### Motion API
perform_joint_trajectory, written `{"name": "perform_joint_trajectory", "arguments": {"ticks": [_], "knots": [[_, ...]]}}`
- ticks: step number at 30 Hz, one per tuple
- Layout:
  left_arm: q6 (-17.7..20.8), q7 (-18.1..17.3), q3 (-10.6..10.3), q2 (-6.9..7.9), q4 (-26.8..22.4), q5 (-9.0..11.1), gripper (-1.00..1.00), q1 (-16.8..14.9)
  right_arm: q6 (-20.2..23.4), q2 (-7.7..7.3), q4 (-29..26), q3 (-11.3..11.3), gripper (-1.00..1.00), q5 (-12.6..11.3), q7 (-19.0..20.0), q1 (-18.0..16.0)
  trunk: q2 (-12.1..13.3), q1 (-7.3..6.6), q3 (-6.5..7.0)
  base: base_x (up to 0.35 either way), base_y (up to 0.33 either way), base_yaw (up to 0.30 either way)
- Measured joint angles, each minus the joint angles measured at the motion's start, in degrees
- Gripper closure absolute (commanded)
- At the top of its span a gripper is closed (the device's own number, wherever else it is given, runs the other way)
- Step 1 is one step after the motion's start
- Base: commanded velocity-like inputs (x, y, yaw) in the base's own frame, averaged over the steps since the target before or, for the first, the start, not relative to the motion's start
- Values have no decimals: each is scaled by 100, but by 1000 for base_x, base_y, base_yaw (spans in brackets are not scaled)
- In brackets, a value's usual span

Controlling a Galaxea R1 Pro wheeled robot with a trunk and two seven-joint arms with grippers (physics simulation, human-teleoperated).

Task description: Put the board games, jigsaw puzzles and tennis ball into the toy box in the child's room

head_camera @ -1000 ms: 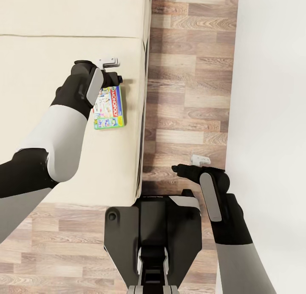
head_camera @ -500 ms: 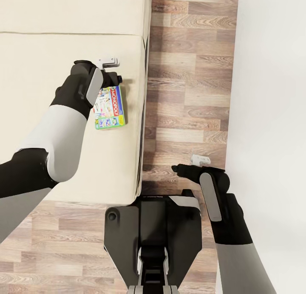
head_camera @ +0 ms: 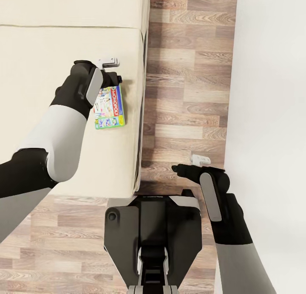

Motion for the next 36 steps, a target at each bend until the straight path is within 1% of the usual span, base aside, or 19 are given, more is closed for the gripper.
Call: {"name": "perform_joint_trajectory", "arguments": {"ticks": [6,20,36], "knots": [[1,-5,1,0,0,-1,-100,0,0,0,-4,0,-100,0,0,-1,0,-1,0,-66,-85,0],[-7,-16,-8,6,0,1,-100,0,0,0,-4,3,-100,0,4,-1,0,-2,0,-9,-7,0],[-7,-17,-16,13,0,1,-100,0,0,0,-4,4,-100,0,4,-1,0,-1,0,-88,0,0]]}}
